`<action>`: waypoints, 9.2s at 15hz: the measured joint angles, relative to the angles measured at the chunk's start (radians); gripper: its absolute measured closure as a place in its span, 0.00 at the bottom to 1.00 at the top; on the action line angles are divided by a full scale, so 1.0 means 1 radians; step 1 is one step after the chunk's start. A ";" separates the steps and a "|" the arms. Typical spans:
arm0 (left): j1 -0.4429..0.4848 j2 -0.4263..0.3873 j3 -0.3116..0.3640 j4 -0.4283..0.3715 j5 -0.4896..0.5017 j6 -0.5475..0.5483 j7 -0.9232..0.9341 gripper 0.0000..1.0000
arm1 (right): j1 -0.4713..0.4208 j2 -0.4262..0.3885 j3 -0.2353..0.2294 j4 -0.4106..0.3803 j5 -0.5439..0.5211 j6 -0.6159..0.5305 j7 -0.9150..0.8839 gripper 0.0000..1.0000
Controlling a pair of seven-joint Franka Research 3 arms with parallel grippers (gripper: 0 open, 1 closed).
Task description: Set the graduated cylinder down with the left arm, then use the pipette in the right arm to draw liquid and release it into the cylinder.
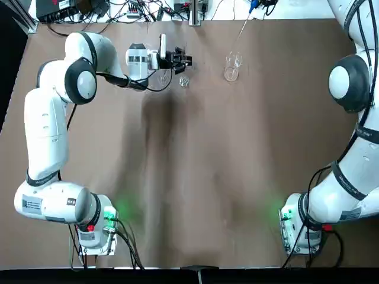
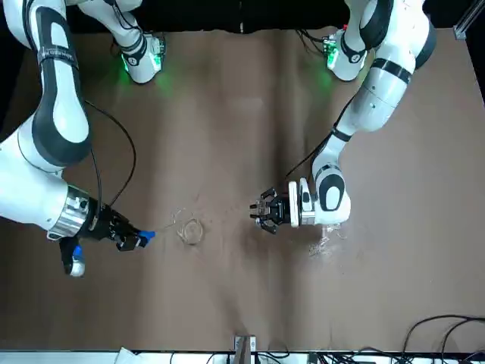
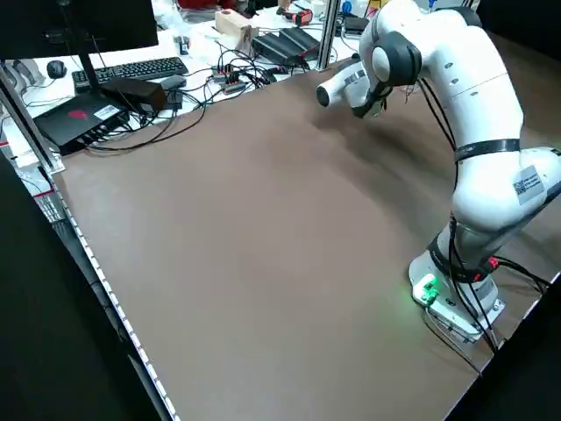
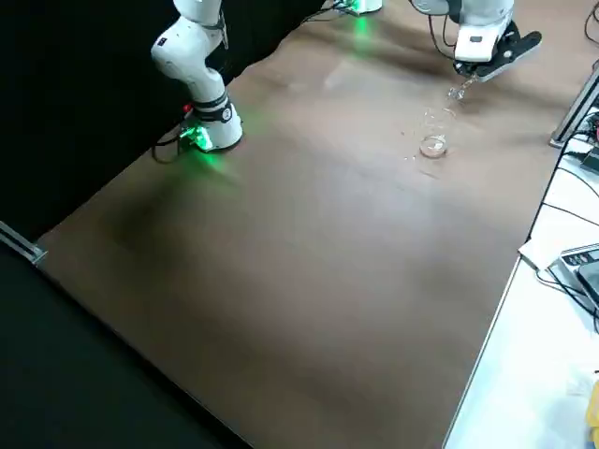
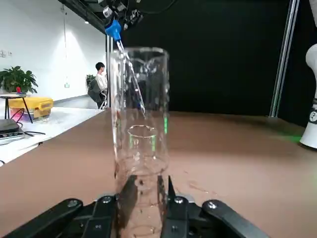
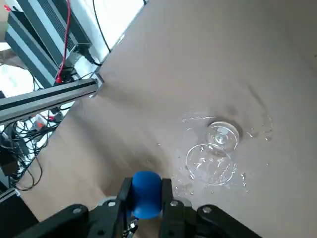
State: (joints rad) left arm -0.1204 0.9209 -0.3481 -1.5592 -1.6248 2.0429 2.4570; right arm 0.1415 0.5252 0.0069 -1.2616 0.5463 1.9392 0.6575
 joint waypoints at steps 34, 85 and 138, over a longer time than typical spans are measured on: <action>0.255 -0.113 0.044 0.014 0.419 0.002 -0.323 0.00 | 0.024 -0.024 0.066 0.000 0.139 -0.006 0.069 0.72; 0.318 -0.827 0.015 0.022 1.690 -0.507 -2.602 0.00 | 0.209 -0.036 0.090 -0.010 0.116 0.247 0.254 0.72; 0.150 -0.863 0.206 0.017 1.651 -0.483 -2.607 0.00 | 0.277 -0.037 0.087 -0.041 -0.056 0.321 0.253 0.72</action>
State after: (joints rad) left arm 0.0293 0.0581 -0.1420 -1.5427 0.0257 1.5601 -0.1496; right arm 0.4184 0.4886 0.0937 -1.3021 0.4903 2.2599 0.9103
